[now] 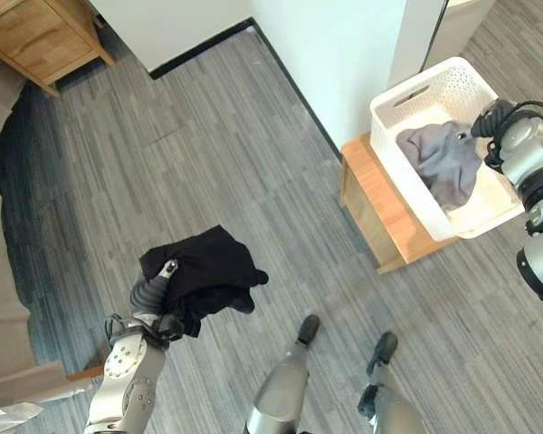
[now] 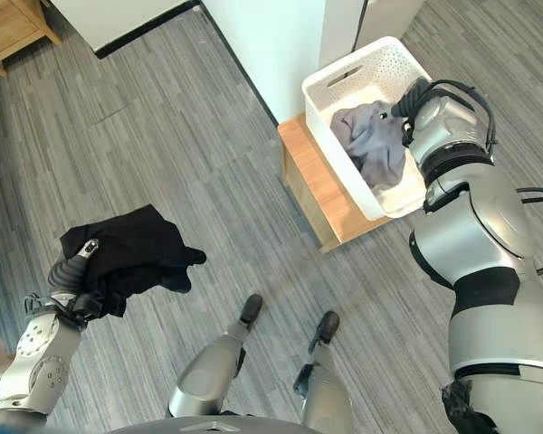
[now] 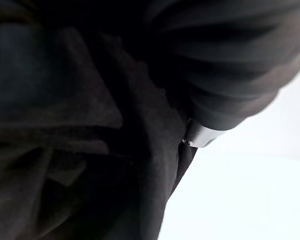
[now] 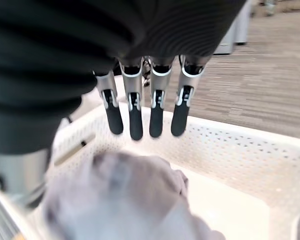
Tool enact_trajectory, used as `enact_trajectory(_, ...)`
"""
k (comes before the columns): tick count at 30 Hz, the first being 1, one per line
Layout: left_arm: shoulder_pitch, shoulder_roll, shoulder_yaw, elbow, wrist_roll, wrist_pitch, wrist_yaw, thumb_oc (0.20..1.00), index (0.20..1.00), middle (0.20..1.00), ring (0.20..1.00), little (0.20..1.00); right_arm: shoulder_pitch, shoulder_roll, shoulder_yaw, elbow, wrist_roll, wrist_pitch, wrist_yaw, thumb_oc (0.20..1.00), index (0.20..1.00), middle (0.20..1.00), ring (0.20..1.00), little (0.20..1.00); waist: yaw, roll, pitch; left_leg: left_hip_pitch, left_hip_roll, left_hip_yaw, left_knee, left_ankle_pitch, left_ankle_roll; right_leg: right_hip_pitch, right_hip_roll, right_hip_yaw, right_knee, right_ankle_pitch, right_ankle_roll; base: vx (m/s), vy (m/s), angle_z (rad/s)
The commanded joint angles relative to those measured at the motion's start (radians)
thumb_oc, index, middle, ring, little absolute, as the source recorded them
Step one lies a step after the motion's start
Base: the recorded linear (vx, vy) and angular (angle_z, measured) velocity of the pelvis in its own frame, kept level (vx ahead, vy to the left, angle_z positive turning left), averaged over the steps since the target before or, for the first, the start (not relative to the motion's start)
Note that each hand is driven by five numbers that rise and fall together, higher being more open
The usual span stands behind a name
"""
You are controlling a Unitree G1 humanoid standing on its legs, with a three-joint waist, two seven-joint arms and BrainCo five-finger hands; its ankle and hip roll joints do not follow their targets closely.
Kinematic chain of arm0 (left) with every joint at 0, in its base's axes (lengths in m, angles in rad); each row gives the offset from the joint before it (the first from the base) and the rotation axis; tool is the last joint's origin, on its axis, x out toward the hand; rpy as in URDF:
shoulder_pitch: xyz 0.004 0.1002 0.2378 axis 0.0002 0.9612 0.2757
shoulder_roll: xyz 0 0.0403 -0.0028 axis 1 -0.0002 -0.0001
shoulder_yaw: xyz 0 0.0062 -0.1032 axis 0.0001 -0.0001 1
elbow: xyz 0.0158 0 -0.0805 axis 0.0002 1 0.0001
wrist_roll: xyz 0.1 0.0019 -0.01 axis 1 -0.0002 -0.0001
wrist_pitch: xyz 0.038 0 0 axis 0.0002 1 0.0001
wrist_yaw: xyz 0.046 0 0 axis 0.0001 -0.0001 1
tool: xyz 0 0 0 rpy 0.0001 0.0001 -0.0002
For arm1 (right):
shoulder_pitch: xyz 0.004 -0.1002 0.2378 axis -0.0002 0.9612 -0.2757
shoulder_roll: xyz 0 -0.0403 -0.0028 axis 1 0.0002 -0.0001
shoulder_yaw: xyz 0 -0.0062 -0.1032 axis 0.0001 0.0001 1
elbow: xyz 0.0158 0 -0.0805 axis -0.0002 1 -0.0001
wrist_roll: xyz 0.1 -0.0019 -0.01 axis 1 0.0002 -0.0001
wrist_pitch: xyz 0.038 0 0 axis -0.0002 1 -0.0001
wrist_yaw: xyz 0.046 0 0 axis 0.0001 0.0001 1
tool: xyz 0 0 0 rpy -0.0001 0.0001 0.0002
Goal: Pick up bed clothes into laundry basket.
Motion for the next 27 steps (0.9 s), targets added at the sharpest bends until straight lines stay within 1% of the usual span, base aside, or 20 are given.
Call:
enact_trajectory(1, -0.022, 0.091, 0.012, -0.085, -0.053, -0.068, -0.018, 0.200, 0.200, 0.200, 0.200, 0.200, -0.168, -0.021, 0.110, 0.002, -0.052, -0.001, 0.026, 1.000, 1.000, 1.000, 1.000, 1.000, 0.006, -0.031, 0.011, -0.014, -0.039, 0.048, -0.050, 0.048, 0.020, 0.054, -0.003, -0.032, 0.012, -0.101, 0.039, -0.02, 0.020, -0.04)
enact_trajectory(3, -0.039, 0.099, 0.008, -0.081, -0.049, -0.068, -0.022, 0.200, 0.200, 0.200, 0.200, 0.200, -0.173, -0.024, 0.115, -0.007, -0.051, -0.001, 0.031, 1.000, 1.000, 1.000, 1.000, 1.000, 0.000, -0.030, 0.010, -0.002, -0.040, 0.055, -0.052, 0.045, 0.019, 0.060, -0.003, -0.030, 0.012, -0.101, 0.040, -0.02, 0.019, -0.07)
enact_trajectory(5, -0.062, 0.117, 0.009, -0.081, -0.044, -0.067, -0.030, 0.200, 0.200, 0.200, 0.200, 0.200, -0.176, -0.029, 0.144, -0.032, -0.069, -0.003, 0.062, 1.000, 1.000, 1.000, 1.000, 1.000, -0.010, -0.033, 0.004, 0.013, -0.037, 0.064, -0.054, 0.041, 0.017, 0.068, -0.003, -0.025, 0.012, -0.102, 0.041, -0.02, 0.005, -0.11)
enact_trajectory(8, -0.103, 0.160, 0.019, -0.070, -0.030, -0.071, -0.040, 0.200, 0.200, 0.200, 0.200, 0.200, -0.193, -0.038, 0.190, -0.098, -0.094, -0.014, 0.079, 1.000, 1.000, 1.000, 1.000, 1.000, -0.029, -0.041, -0.006, 0.040, -0.033, 0.078, -0.055, 0.029, 0.014, 0.091, -0.001, -0.016, 0.012, -0.108, 0.043, 0.01, -0.004, -0.05)
enact_trajectory(9, -0.115, 0.171, 0.024, -0.073, -0.029, -0.074, -0.039, 0.200, 0.200, 0.200, 0.200, 0.200, -0.197, -0.041, 0.199, -0.139, -0.092, -0.019, 0.076, 1.000, 1.000, 1.000, 1.000, 1.000, -0.039, -0.046, -0.012, 0.042, -0.034, 0.084, -0.056, 0.031, 0.014, 0.090, -0.001, -0.013, 0.012, -0.104, 0.043, 0.00, 0.000, 0.00)
enact_trajectory(10, -0.131, 0.194, 0.026, -0.085, -0.022, -0.078, -0.040, 0.200, 0.200, 0.200, 0.200, 0.200, -0.190, -0.058, 0.194, -0.231, -0.069, -0.023, 0.064, 1.000, 1.000, 1.000, 1.000, 1.000, -0.049, -0.050, -0.014, 0.052, -0.031, 0.092, -0.056, 0.027, 0.013, 0.099, -0.001, -0.008, 0.012, -0.105, 0.043, 0.01, 0.000, -0.06)
enact_trajectory(11, -0.147, 0.236, 0.034, -0.103, -0.007, -0.083, -0.048, 0.200, 0.200, 0.200, 0.200, 0.200, -0.173, -0.105, 0.176, -0.383, 0.000, -0.038, 0.039, 1.000, 1.000, 1.000, 1.000, 1.000, -0.069, -0.051, -0.020, 0.065, -0.028, 0.099, -0.056, 0.020, 0.012, 0.110, 0.002, 0.000, 0.012, -0.107, 0.043, 0.03, 0.006, -0.13)
enact_trajectory(12, -0.152, 0.310, 0.044, -0.136, 0.019, -0.079, -0.072, 0.200, 0.200, 0.200, 0.200, 0.200, -0.130, -0.179, 0.141, -0.556, 0.082, -0.049, 0.016, 1.000, 1.000, 1.000, 1.000, 1.000, -0.088, -0.054, -0.030, 0.079, -0.027, 0.105, -0.056, 0.019, 0.012, 0.120, 0.001, 0.004, 0.012, -0.105, 0.045, 0.08, 0.010, -0.18)
enact_trajectory(13, -0.136, 0.422, 0.072, -0.195, 0.036, -0.069, -0.095, 0.200, 0.200, 0.200, 0.200, 0.200, -0.014, -0.305, 0.067, -0.778, 0.174, -0.061, 0.006, 1.000, 1.000, 1.000, 1.000, 1.000, -0.118, -0.057, -0.051, 0.105, -0.024, 0.113, -0.056, 0.010, 0.012, 0.144, -0.002, 0.006, 0.012, -0.110, 0.048, 0.10, 0.013, -0.13)
enact_trajectory(15, -0.133, 0.523, 0.117, -0.232, 0.044, -0.058, -0.118, 0.200, 0.200, 0.200, 0.200, 0.200, 0.189, -0.458, -0.097, -1.058, 0.211, -0.083, -0.002, 1.000, 1.000, 1.000, 1.000, 1.000, -0.165, -0.035, -0.067, 0.132, -0.021, 0.120, -0.056, -0.006, 0.012, 0.170, -0.003, 0.010, 0.012, -0.122, 0.052, 0.11, 0.005, -0.11)
enact_trajectory(16, -0.127, 0.608, 0.167, -0.239, 0.074, -0.056, -0.139, 0.200, 0.200, 0.200, 0.200, 0.200, 0.538, -0.536, -0.400, -1.281, 0.249, -0.108, 0.020, 1.000, 1.000, 1.000, 1.000, 1.000, -0.203, -0.020, -0.091, 0.151, -0.022, 0.121, -0.056, -0.012, 0.015, 0.192, -0.011, 0.008, 0.012, -0.126, 0.057, 0.12, 0.004, -0.03)
enact_trajectory(17, -0.143, 0.666, 0.167, -0.237, 0.081, -0.053, -0.163, 0.200, 0.200, 0.200, 0.200, 0.200, 0.728, -0.519, -0.565, -1.351, 0.318, -0.133, 0.024, 1.000, 1.000, 1.000, 1.000, 1.000, -0.227, -0.011, -0.104, 0.172, -0.020, 0.120, -0.056, -0.024, 0.015, 0.214, -0.014, 0.001, 0.012, -0.135, 0.060, 0.10, 0.011, 0.03)
enact_trajectory(18, -0.165, 0.684, 0.153, -0.224, 0.094, -0.064, -0.151, 0.200, 0.200, 0.200, 0.200, 0.200, 0.835, -0.513, -0.664, -1.398, 0.317, -0.127, 0.028, 1.000, 1.000, 1.000, 1.000, 1.000, -0.226, -0.021, -0.115, 0.176, -0.021, 0.118, -0.056, -0.022, 0.014, 0.220, -0.019, -0.003, 0.012, -0.134, 0.061, 0.08, 0.007, 0.06)
enact_trajectory(19, -0.196, 0.705, 0.133, -0.216, 0.084, -0.060, -0.161, 0.200, 0.200, 0.200, 0.200, 0.200, 0.923, -0.488, -0.733, -1.414, 0.381, -0.147, 0.027, 1.000, 1.000, 1.000, 1.000, 1.000, -0.246, -0.016, -0.126, 0.185, -0.021, 0.124, -0.056, -0.025, 0.014, 0.227, -0.021, -0.002, 0.012, -0.134, 0.063, 0.05, 0.018, -0.04)
enact_trajectory(20, -0.226, 0.726, 0.120, -0.195, 0.109, -0.065, -0.153, 0.200, 0.200, 0.200, 0.200, 0.200, 1.029, -0.442, -0.820, -1.436, 0.411, -0.157, 0.007, 1.000, 1.000, 1.000, 1.000, 1.000, -0.262, -0.013, -0.135, 0.194, -0.020, 0.128, -0.056, -0.028, 0.013, 0.235, -0.023, 0.000, 0.013, -0.134, 0.065, 0.06, 0.019, -0.09)
enact_trajectory(21, -0.247, 0.736, 0.121, -0.180, 0.115, -0.063, -0.144, 0.200, 0.200, 0.200, 0.200, 0.200, 1.126, -0.415, -0.904, -1.473, 0.383, -0.166, 0.015, 1.000, 1.000, 1.000, 1.000, 1.000, -0.270, -0.010, -0.145, 0.203, -0.018, 0.133, -0.056, -0.030, 0.012, 0.242, -0.023, 0.003, 0.013, -0.137, 0.067, 0.06, 0.019, -0.12)
enact_trajectory(22, -0.267, 0.754, 0.110, -0.176, 0.116, -0.057, -0.151, 0.200, 0.200, 0.200, 0.200, 0.200, 1.186, -0.396, -0.950, -1.514, 0.373, -0.166, 0.034, 1.000, 1.000, 1.000, 1.000, 1.000, -0.270, -0.011, -0.154, 0.211, -0.016, 0.138, -0.056, -0.033, 0.011, 0.249, -0.024, 0.004, 0.012, -0.139, 0.068, 0.04, 0.007, -0.13)
enact_trajectory(24, -0.290, 0.786, 0.106, -0.159, 0.112, -0.057, -0.162, 0.200, 0.200, 0.200, 0.200, 0.200, 1.303, -0.317, -1.040, -1.549, 0.439, -0.188, 0.020, 1.000, 1.000, 1.000, 1.000, 1.000, -0.298, -0.005, -0.168, 0.219, -0.013, 0.149, -0.056, -0.037, 0.011, 0.252, -0.026, 0.012, 0.012, -0.141, 0.071, 0.04, -0.007, -0.22)
enact_trajectory(25, -0.304, 0.805, 0.103, -0.150, 0.111, -0.057, -0.165, 0.200, 0.200, 0.200, 0.200, 0.200, 1.355, -0.289, -1.080, -1.567, 0.440, -0.190, 0.030, 1.000, 1.000, 1.000, 1.000, 1.000, -0.305, -0.003, -0.176, 0.222, -0.012, 0.153, -0.056, -0.038, 0.010, 0.255, -0.027, 0.015, 0.013, -0.142, 0.072, 0.05, -0.004, -0.26)
enact_trajectory(27, -0.358, 0.849, 0.073, -0.110, 0.122, -0.051, -0.166, 0.200, 0.200, 0.200, 0.200, 0.200, 1.431, -0.194, -1.136, -1.603, 0.449, -0.212, 0.010, 1.000, 1.000, 1.000, 1.000, 1.000, -0.327, 0.005, -0.186, 0.227, -0.012, 0.161, -0.056, -0.042, 0.009, 0.256, -0.030, 0.022, 0.016, -0.141, 0.073, 0.03, 0.006, -0.23)
